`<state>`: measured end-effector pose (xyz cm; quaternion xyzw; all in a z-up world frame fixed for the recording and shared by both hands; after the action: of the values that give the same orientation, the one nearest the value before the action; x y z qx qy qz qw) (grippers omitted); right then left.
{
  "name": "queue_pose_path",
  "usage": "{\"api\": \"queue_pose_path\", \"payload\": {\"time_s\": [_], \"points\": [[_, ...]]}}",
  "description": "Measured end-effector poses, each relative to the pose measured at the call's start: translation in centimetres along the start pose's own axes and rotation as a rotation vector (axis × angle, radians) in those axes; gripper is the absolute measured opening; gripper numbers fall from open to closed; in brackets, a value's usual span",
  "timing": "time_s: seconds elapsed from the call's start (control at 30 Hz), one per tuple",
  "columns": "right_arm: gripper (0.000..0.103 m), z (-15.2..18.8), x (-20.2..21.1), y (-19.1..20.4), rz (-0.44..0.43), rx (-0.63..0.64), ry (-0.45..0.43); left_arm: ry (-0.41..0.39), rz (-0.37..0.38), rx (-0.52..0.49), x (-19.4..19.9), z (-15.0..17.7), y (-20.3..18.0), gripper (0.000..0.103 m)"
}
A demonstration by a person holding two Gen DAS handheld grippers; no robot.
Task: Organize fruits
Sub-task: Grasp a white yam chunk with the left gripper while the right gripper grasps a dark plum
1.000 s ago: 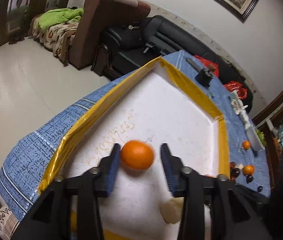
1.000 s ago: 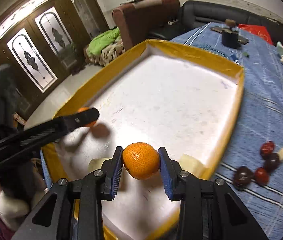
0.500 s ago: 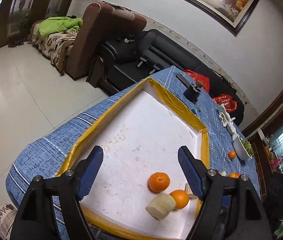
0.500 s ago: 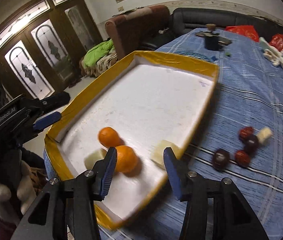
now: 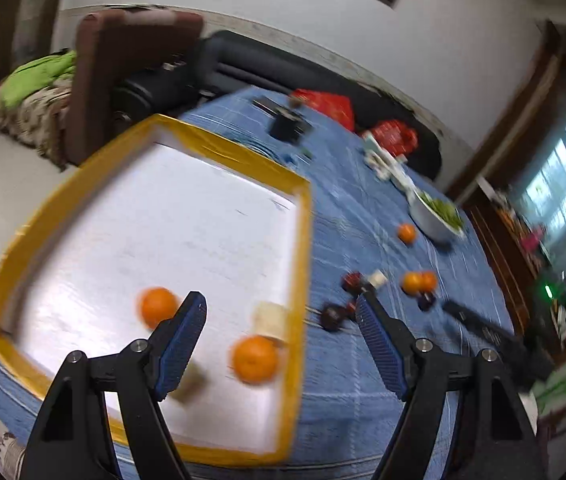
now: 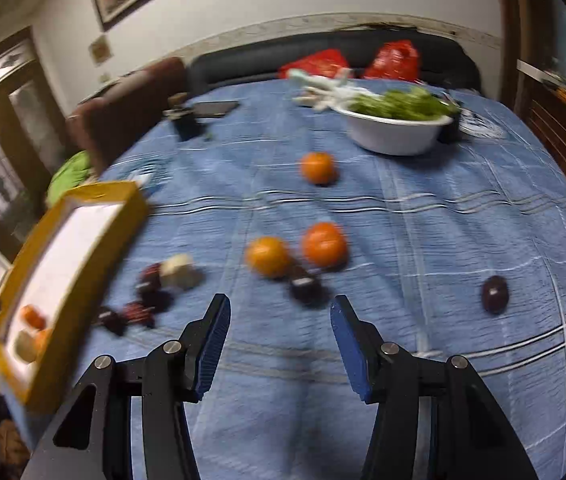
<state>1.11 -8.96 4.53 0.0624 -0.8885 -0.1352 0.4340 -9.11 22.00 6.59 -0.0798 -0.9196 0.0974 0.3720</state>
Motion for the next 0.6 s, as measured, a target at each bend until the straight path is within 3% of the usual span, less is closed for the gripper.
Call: {"api": "queue_pose_path", "payload": {"time_s": [0.3, 0.37, 0.43, 0.47, 0.5, 0.57, 0.6], "points": [[0.057, -0.9, -5.3, 0.5, 0.007, 0.035, 0.048, 0.056, 0.015, -0.175, -2.2, 0.2, -6.0, 0.077], [0.051, -0.8, -5.9, 0.6, 0.021, 0.047, 0.047, 0.077, 0.016, -0.212, -3.3, 0.0, -7.1, 0.076], [0.036, -1.0, -5.5, 0.4, -0.001, 0.033, 0.026, 0.096, 0.021, -0.25, -4.7, -0.2, -8.3, 0.076], [0.03, -1.1, -5.5, 0.1, -0.01, 0.023, 0.027, 0.105, 0.019, -0.275, -5.5, -0.3, -8.9, 0.073], [0.029, -1.1, -5.5, -0.3, -0.02, 0.01, 0.033, 0.119, 0.009, -0.306, -6.5, -0.6, -9.7, 0.068], [0.029, -1.0, -5.3, -0.8, -0.044, -0.013, 0.042, 0.151, -0.002, -0.352, -8.6, -1.1, -11.1, 0.049], [0.029, -1.0, -5.1, -0.9, -0.048, -0.017, 0.042, 0.157, 0.005, -0.365, -9.3, -1.3, -11.6, 0.048]]}}
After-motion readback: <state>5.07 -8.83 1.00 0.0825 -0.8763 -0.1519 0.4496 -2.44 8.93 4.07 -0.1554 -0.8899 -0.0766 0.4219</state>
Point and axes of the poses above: each gripper's, at about its wrist camera, not at the fingertips, and x roughly against the way its jaws point, y to its left, z to its underside, the point moved 4 cm from there along -x, roughly the way its jaws point, and after that the axes turned 11 degrees about -x, right-handed, at the moved point
